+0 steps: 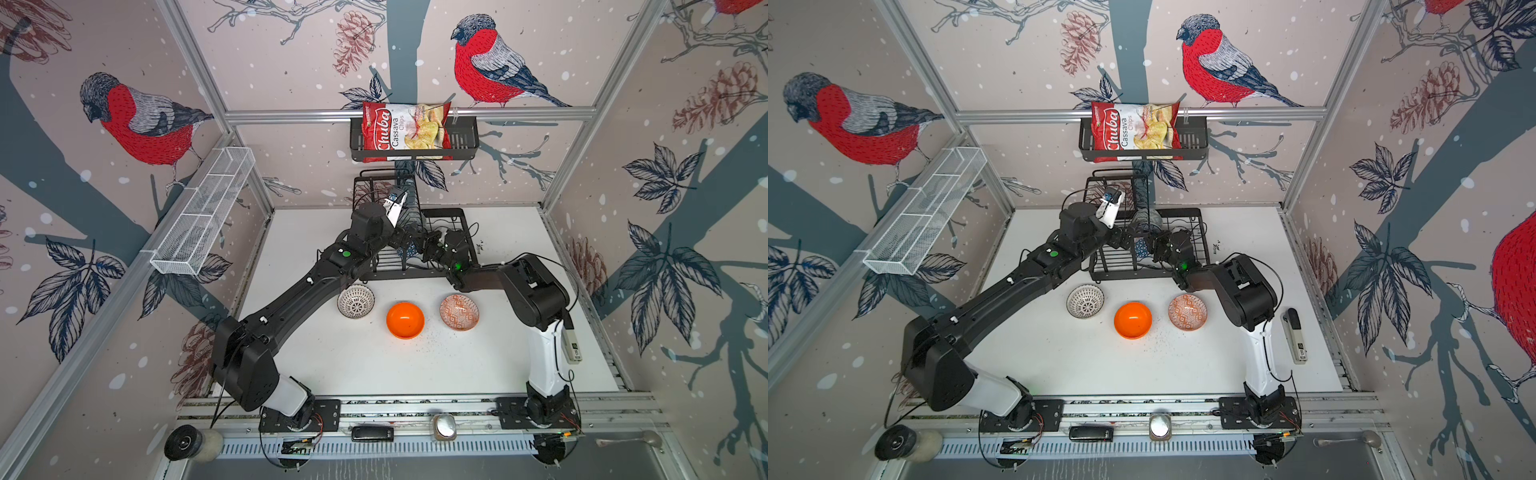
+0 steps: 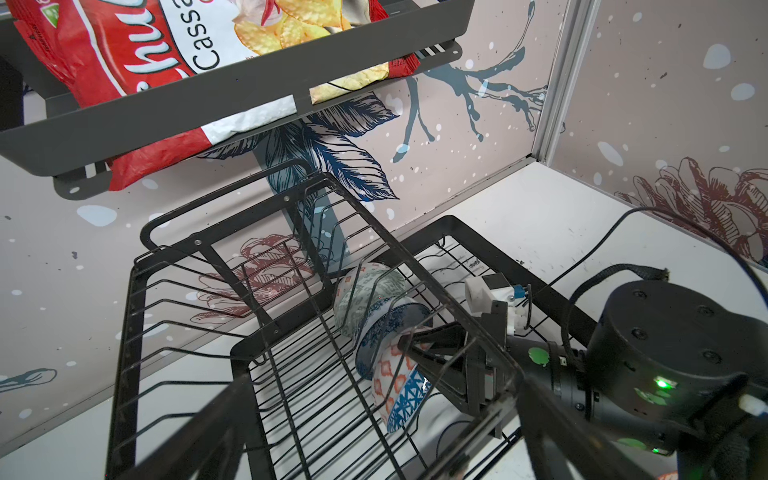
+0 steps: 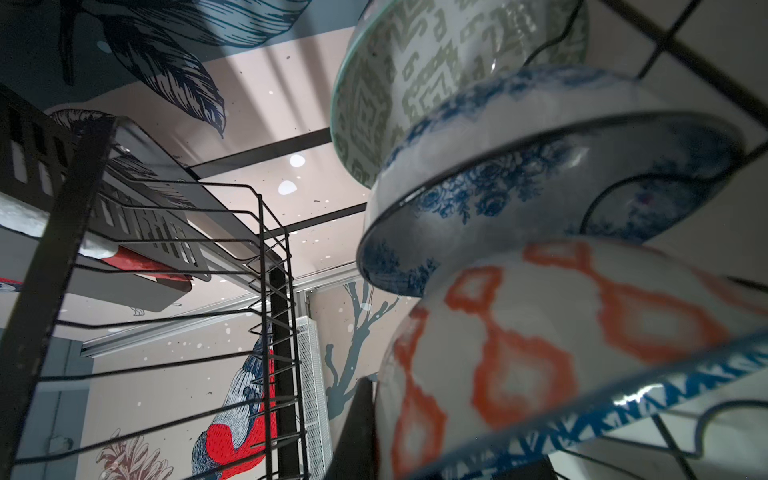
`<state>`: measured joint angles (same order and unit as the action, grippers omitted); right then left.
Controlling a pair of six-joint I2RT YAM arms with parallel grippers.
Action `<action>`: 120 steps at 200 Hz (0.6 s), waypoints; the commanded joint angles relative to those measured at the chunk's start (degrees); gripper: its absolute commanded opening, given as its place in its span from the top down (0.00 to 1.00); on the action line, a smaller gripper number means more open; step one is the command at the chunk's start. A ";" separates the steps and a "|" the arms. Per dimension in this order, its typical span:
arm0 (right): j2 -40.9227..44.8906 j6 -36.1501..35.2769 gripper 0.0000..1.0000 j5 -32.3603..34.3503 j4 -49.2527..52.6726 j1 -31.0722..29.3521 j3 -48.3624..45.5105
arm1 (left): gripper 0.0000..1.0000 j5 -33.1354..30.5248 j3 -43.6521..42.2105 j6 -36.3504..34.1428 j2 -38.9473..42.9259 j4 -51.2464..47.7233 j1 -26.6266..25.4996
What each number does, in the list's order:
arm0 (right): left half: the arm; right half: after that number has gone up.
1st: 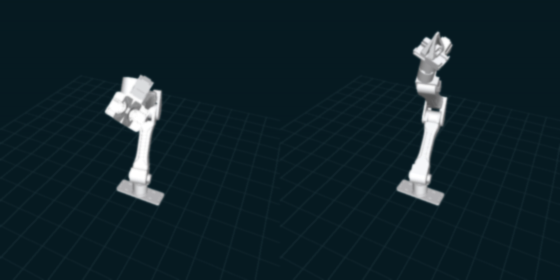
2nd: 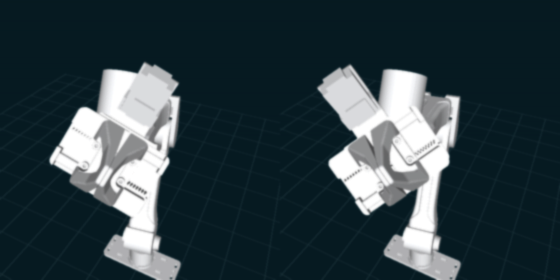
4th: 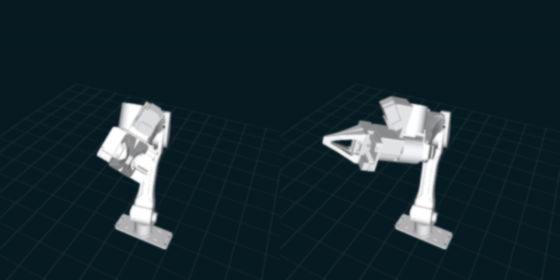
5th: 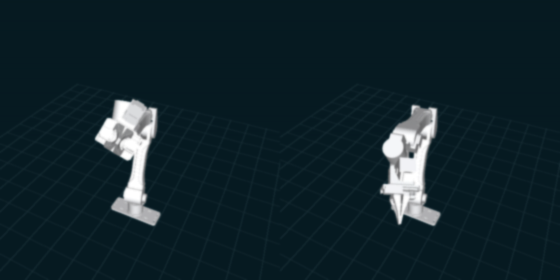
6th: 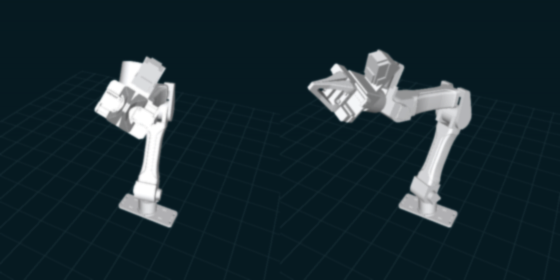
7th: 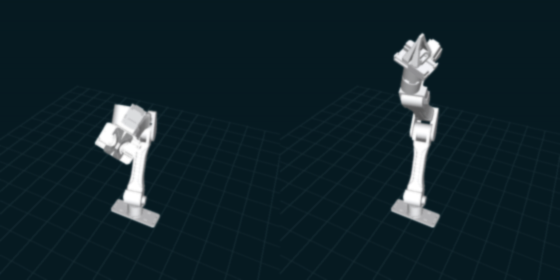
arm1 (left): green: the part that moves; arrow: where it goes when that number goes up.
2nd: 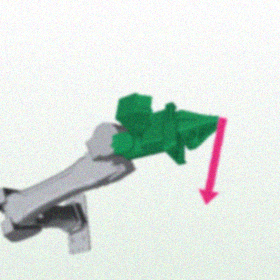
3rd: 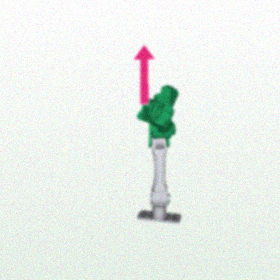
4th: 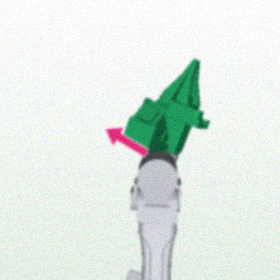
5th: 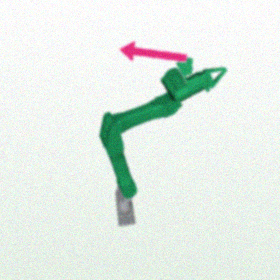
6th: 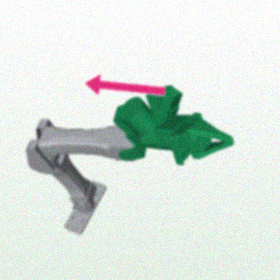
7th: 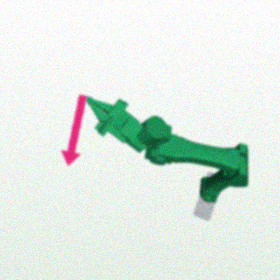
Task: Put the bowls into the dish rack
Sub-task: 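Lower the blue-triangle bowl into the rack slots beside the blue floral bowl, then set the bowl upright in the rack and open the right gripper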
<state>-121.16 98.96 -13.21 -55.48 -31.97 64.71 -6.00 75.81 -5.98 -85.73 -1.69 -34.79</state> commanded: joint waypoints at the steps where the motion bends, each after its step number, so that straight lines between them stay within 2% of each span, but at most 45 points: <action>1: -0.49 0.18 1.00 0.51 -5.20 -0.38 -0.06 | 0.02 0.75 -0.13 0.27 0.57 2.66 -0.02; 120: -0.45 1.39 1.00 3.70 -8.71 -1.45 -6.97 | 0.01 1.30 -0.56 0.80 1.45 3.17 0.19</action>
<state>-121.64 99.31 -10.46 -63.72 -33.06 59.29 -5.54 75.33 -5.91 -84.86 -1.56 -34.72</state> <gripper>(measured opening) 0.096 0.985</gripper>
